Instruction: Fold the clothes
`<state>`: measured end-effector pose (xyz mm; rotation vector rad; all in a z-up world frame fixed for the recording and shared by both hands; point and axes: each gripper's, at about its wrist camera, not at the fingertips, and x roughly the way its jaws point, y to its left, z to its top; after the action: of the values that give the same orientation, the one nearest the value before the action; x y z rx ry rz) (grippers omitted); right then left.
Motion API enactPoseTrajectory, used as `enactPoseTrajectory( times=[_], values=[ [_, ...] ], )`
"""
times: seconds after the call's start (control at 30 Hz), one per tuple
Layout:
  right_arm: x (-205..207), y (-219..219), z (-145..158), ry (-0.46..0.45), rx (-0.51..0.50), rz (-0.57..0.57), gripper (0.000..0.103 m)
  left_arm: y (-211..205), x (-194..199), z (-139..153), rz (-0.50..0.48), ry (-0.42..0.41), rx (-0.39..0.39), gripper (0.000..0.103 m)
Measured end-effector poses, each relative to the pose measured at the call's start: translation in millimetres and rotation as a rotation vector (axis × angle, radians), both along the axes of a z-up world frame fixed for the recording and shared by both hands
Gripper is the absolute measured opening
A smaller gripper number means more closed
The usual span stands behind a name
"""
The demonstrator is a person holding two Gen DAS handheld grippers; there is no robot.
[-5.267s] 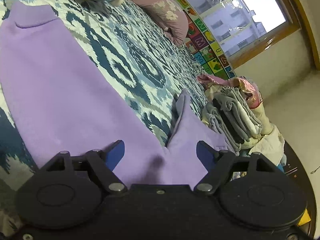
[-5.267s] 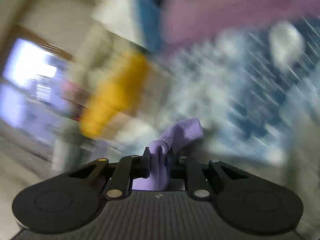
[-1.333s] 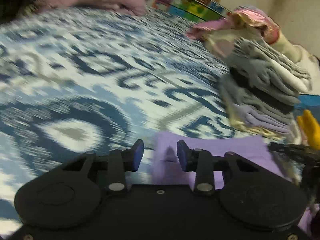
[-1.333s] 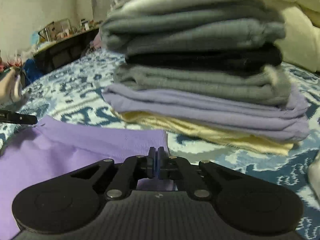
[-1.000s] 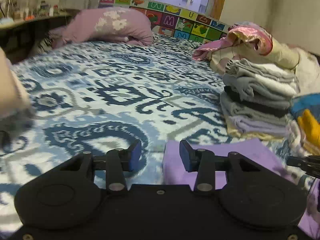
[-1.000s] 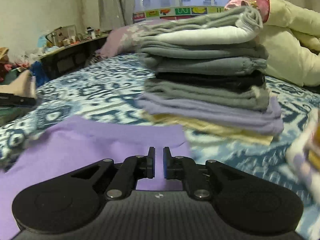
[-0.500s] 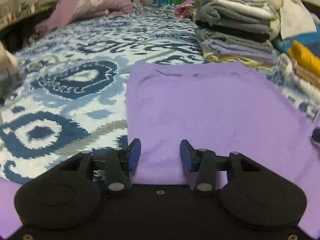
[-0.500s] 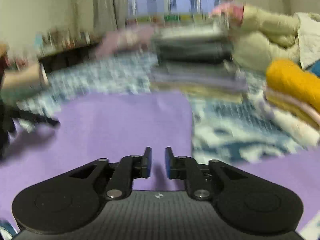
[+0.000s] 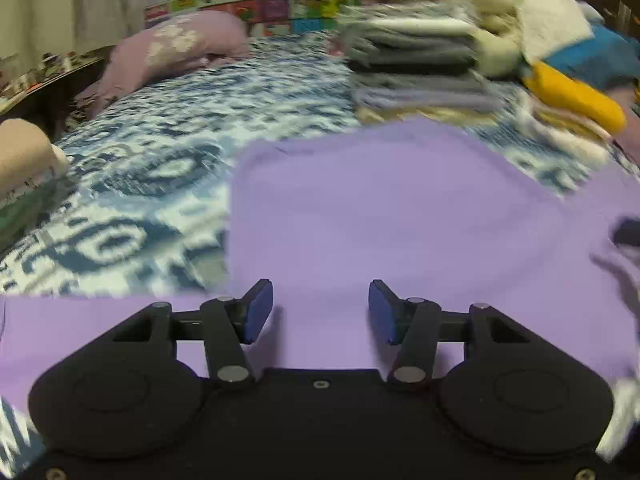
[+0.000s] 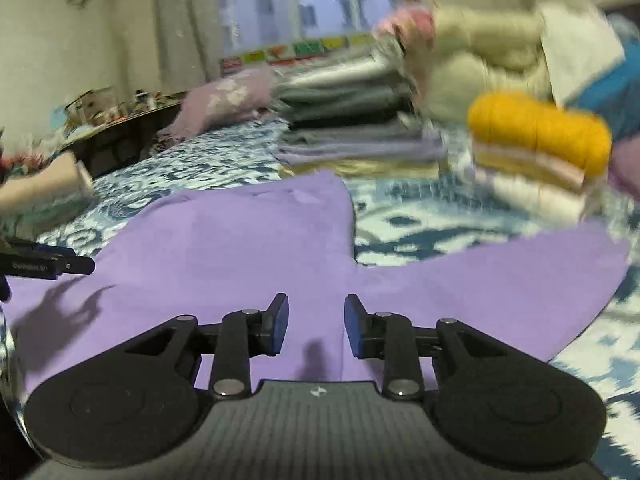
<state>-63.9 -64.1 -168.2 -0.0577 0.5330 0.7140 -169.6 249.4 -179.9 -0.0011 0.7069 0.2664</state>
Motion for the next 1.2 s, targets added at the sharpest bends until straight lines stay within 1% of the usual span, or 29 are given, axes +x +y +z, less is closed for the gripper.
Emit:
enactPoseTrajectory(
  times=[0.03, 0.1, 0.13, 0.17, 0.23, 0.27, 0.3, 0.33, 0.37, 0.43, 0.47, 0.5, 0.53, 0.57, 0.6, 0.67, 0.7, 0.73, 0.77, 0.83, 0.9, 0.97, 1.03, 1.07, 1.1, 1.13, 1.17, 1.2],
  values=[
    [-6, 2, -3, -0.009, -0.027, 0.02, 0.031, -10, -6, -5, -0.013, 0.01, 0.021, 0.052],
    [-8, 13, -21, 0.047, -0.141, 0.061, 0.031, -27, -18, -6, -0.029, -0.013, 0.053, 0.052],
    [-12, 16, -27, 0.036, -0.174, 0.061, 0.03, -36, -25, -6, -0.037, -0.025, 0.069, 0.052],
    [-19, 17, -24, 0.0, -0.175, 0.059, 0.031, -44, -31, -7, -0.044, -0.037, 0.086, 0.052],
    [-32, 16, -13, -0.033, -0.124, 0.084, 0.03, -61, -43, -8, -0.06, -0.06, 0.118, 0.054],
    [-40, 16, -12, -0.046, -0.115, 0.103, 0.03, -68, -48, -9, -0.069, -0.068, 0.112, 0.057],
    [-49, 17, -12, -0.06, -0.107, 0.122, 0.03, -75, -50, -16, -0.084, -0.041, 0.091, 0.058],
    [-55, 18, -13, -0.07, -0.111, 0.137, 0.03, -81, -48, -27, -0.099, 0.015, 0.084, 0.058],
    [-59, 21, -16, -0.076, -0.132, 0.148, 0.029, -86, -46, -37, -0.108, 0.046, 0.1, 0.059],
    [-66, 26, -21, -0.089, -0.175, 0.169, 0.029, -95, -49, -37, -0.102, 0.034, 0.139, 0.059],
    [-70, 28, -24, -0.096, -0.197, 0.179, 0.029, -99, -52, -34, -0.101, 0.009, 0.143, 0.06],
    [-73, 31, -26, -0.102, -0.218, 0.189, 0.027, -101, -57, -31, -0.104, -0.027, 0.136, 0.062],
    [-77, 33, -29, -0.108, -0.24, 0.199, 0.026, -104, -58, -34, -0.105, -0.021, 0.139, 0.07],
    [-80, 35, -32, -0.115, -0.262, 0.21, 0.026, -106, -55, -44, -0.107, 0.025, 0.148, 0.07],
    [-84, 38, -35, -0.121, -0.283, 0.22, 0.027, -105, -55, -49, -0.104, 0.027, 0.144, 0.07],
    [-88, 39, -33, -0.135, -0.301, 0.227, 0.027, -99, -55, -43, -0.091, 0.011, 0.1, 0.07],
    [-89, 38, -31, -0.143, -0.305, 0.228, 0.027, -97, -58, -37, -0.089, -0.014, 0.079, 0.07],
    [-91, 38, -31, -0.15, -0.312, 0.229, 0.027, -98, -63, -32, -0.088, -0.05, 0.073, 0.07],
    [-95, 36, -32, -0.158, -0.322, 0.231, 0.027, -100, -67, -30, -0.084, -0.064, 0.083, 0.07],
    [-102, 34, -34, -0.17, -0.341, 0.233, 0.027, -101, -69, -34, -0.076, -0.043, 0.088, 0.07],
    [-106, 32, -31, -0.164, -0.34, 0.228, 0.027, -98, -74, -32, -0.063, -0.059, 0.049, 0.07],
    [-115, 27, -24, -0.171, -0.307, 0.222, 0.026, -100, -81, -23, -0.061, -0.099, 0.039, 0.07],
    [-126, 21, -16, -0.231, -0.239, 0.209, 0.026, -103, -83, -18, -0.052, -0.129, 0.052, 0.07],
    [-129, 18, -13, -0.26, -0.205, 0.201, 0.026, -103, -81, -21, -0.054, -0.108, 0.045, 0.07],
    [-128, 18, -11, -0.28, -0.172, 0.191, 0.026, -102, -75, -29, -0.059, -0.06, 0.028, 0.07],
    [-124, 18, -12, -0.272, -0.152, 0.183, 0.027, -101, -70, -36, -0.065, -0.012, 0.011, 0.076],
    [-116, 23, -19, -0.213, -0.183, 0.175, 0.027, -101, -67, -39, -0.074, 0.015, 0.005, 0.082],
    [-106, 28, -31, -0.12, -0.251, 0.178, 0.03, -102, -67, -40, -0.084, 0.026, 0.007, 0.083]
  ],
)
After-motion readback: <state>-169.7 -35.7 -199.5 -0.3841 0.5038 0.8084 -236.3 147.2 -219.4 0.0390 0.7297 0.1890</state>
